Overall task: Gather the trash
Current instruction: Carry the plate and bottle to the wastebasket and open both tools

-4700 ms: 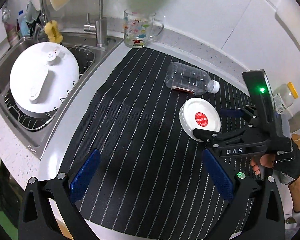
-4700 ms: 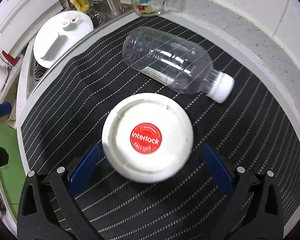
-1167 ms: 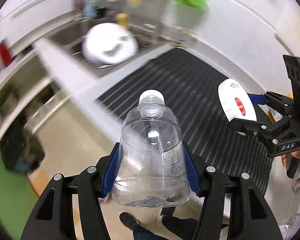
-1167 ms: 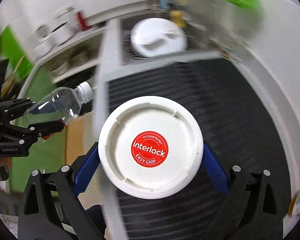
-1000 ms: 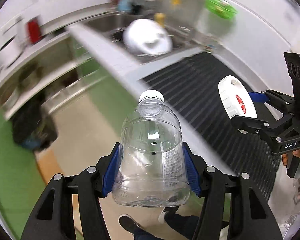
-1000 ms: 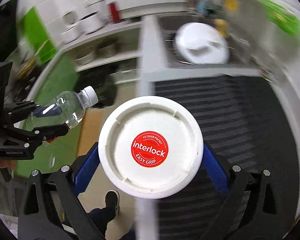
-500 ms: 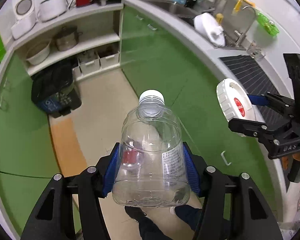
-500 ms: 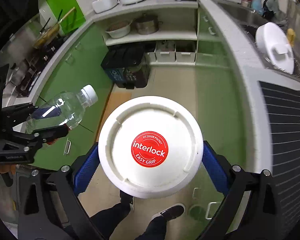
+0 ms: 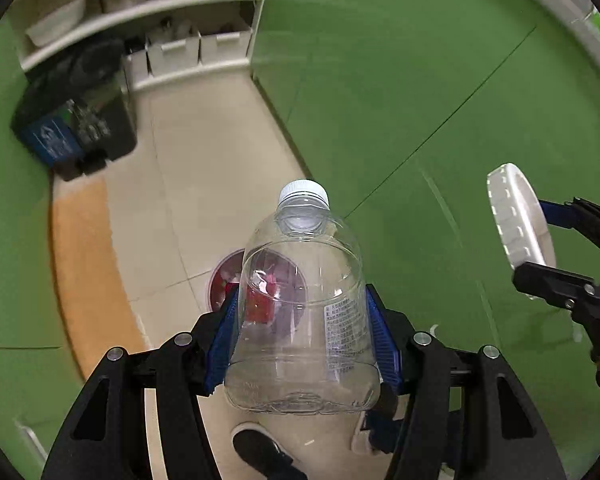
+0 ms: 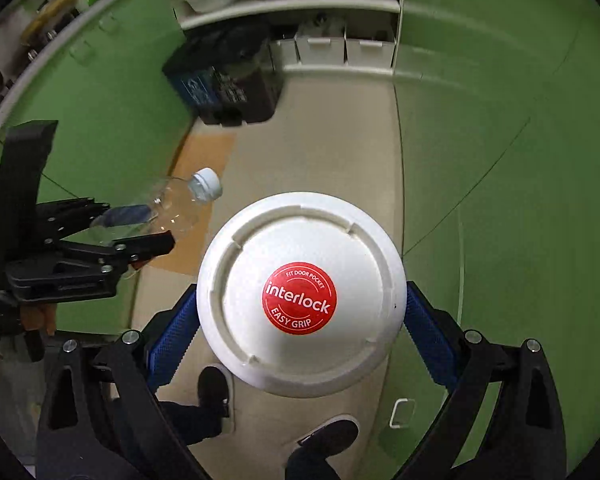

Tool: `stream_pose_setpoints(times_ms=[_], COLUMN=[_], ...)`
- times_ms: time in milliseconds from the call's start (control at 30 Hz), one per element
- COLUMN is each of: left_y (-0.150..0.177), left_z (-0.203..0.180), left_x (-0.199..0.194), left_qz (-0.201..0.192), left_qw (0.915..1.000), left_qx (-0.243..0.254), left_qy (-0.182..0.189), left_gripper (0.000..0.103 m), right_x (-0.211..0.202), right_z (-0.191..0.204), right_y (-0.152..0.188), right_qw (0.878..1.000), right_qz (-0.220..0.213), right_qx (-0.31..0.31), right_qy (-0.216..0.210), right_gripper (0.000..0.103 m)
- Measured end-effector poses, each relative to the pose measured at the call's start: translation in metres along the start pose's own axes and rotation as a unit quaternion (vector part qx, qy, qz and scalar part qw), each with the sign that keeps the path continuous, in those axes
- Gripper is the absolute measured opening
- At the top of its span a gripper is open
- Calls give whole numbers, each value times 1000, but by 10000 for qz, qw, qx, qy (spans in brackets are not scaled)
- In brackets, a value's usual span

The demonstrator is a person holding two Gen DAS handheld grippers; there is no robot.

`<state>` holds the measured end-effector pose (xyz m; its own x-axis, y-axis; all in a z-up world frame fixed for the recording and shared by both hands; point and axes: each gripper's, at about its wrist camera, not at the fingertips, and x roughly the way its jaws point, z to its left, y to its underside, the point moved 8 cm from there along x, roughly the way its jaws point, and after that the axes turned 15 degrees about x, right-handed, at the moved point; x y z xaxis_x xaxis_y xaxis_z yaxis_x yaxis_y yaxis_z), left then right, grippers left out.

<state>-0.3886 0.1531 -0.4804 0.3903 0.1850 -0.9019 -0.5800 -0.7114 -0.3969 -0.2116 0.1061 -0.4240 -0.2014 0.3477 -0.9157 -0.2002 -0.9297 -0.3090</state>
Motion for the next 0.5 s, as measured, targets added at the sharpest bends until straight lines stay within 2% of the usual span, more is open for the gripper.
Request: stream_pose_setpoints(times_ms=[33,67,100,133,267,500], left_y=[2,5,6,7,14,32], left_z=[2,5,9,14,26,48], left_x=[11,24,33,41,55,28], left_qz=[3,19,32,-77,-63,-184], left_qw=[10000,10000,10000,9999,9995,9976], left_qx=[-5,-8,-35,-79,-290,-594], left_qy=[22,25,-25,-109,-142,-319], left_gripper=[59,66,99,97,97,97], right_x=[9,22,27,37,61,77], right_z=[0,-3,-3,-6,-8,22], right_y=[3,6,8,9,10,11], right_qw=[10000,10000,10000,10000,9999,9992], right_qz=[22,51,59,74,116,256], right_qx=[2,1,-4,-14,-51,-281], right_qy=[0,-4,0,10,5,-122], right_gripper=[95,95,95,95,95,95])
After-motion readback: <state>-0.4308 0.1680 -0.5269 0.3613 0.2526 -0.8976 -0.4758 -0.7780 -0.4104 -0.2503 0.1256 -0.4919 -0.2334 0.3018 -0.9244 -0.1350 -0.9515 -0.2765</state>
